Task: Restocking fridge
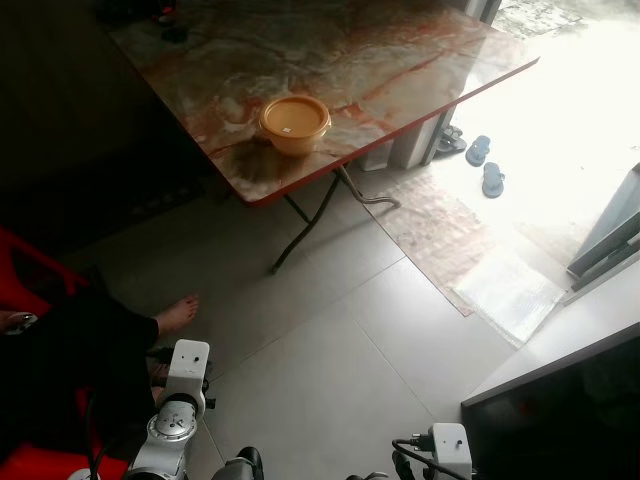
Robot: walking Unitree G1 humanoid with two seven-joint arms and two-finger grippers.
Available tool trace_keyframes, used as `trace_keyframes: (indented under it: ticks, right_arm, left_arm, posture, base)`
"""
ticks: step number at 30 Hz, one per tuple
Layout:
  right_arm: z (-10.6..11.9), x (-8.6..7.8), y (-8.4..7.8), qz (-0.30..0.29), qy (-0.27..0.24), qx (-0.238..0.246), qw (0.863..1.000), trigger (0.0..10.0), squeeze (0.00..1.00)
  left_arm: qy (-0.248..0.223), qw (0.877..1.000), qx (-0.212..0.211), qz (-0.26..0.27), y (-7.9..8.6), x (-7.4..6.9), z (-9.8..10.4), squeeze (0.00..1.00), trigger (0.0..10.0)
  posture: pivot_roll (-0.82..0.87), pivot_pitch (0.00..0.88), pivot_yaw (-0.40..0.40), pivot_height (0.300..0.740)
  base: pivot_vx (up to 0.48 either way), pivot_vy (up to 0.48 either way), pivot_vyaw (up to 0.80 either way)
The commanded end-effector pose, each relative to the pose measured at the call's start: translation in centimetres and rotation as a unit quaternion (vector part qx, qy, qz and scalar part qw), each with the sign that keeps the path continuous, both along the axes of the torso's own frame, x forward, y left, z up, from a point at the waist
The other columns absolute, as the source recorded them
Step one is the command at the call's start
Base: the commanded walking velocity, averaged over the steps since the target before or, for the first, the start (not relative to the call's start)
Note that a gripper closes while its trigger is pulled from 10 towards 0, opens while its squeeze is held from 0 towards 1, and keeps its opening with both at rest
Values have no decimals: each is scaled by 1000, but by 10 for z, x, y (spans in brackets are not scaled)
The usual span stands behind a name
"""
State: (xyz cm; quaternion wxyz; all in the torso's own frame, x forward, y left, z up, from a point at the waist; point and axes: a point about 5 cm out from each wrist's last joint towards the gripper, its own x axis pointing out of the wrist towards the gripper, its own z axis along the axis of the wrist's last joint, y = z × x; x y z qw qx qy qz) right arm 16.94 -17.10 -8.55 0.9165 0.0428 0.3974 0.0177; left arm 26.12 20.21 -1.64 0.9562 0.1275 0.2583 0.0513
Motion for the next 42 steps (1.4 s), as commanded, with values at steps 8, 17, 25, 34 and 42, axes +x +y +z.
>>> trace_keyframes:
  ticks: [8, 17, 25, 34, 42]
  right_arm:
    - [4, -3, -4, -20, -47, -19, 999, 10000, 0]
    - [19, 7, 1, 55, -143, -35, 988, 10000, 0]
    - [27, 9, 2, 41, -196, -20, 980, 10000, 0]
    - [128, 127, 3, 39, -413, -19, 910, 10000, 0]
    - [155, 139, 9, 49, -473, -12, 879, 10000, 0]
  left_arm:
    - [72, 997, 20, -23, 0, -28, -29, 0, 10000]
    - [94, 995, 27, -25, 3, -41, -39, 0, 10000]
    - [92, 995, 30, -21, 6, -45, -40, 0, 10000]
    - [96, 994, 33, -31, 2, -46, -42, 0, 10000]
    - [95, 994, 33, -30, 1, -47, -43, 0, 10000]
  posture:
    - [-41, 192, -48, 740]
    - [-47, 192, -54, 740]
    - [-48, 188, -53, 740]
    - [-62, 176, -53, 740]
    - [-63, 178, -55, 740]
  base:
    - [0, 0, 0]
    - [0, 0, 0]
    - [0, 0, 0]
    - [0, 0, 0]
    - [0, 0, 0]
